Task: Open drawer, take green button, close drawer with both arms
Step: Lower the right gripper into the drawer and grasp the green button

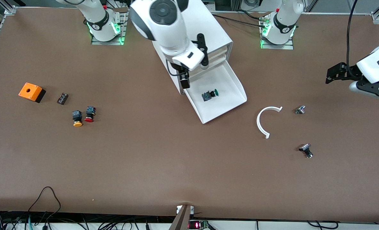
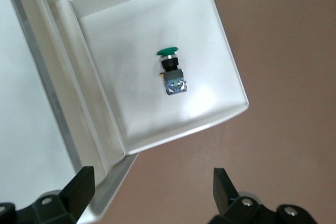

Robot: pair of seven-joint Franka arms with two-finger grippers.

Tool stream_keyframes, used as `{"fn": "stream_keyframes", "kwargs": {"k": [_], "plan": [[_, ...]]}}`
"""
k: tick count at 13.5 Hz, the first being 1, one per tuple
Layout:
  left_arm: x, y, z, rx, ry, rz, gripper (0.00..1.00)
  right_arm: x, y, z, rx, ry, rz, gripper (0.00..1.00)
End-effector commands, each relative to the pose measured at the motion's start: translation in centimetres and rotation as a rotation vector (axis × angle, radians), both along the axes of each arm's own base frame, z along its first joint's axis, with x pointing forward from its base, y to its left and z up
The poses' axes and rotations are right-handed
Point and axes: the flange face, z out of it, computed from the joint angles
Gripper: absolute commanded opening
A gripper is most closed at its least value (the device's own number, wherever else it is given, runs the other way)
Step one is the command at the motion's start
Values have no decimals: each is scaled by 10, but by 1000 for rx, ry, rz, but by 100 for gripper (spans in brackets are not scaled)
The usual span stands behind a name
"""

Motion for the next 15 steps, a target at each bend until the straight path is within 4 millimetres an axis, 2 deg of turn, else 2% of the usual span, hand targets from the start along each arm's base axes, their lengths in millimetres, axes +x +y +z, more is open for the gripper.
{"fn": "stream_keyframes", "kwargs": {"k": [1,3,5,8,12,14,15], "plan": [[1,0,2,38,6,64,100,8,25,-11,-4,-25,48,100],[10,-1,0,41,-37,107,100,17,35,-18,4,-36,46,100],[11,-1,0,39,-45,108,100,23,42,-29,5,-34,42,100],[19,-2,1,34,-98,95,100,12,53,-37,-3,-29,54,100],[20,-6,-2,47,-94,82,100,7,65,-68,-17,-15,70,100],[20,-5,-2,42,-94,84,100,-3,78,-90,-31,-31,92,100],[20,-5,-1,39,-96,86,100,-2,79,-102,-41,-29,92,100]]}}
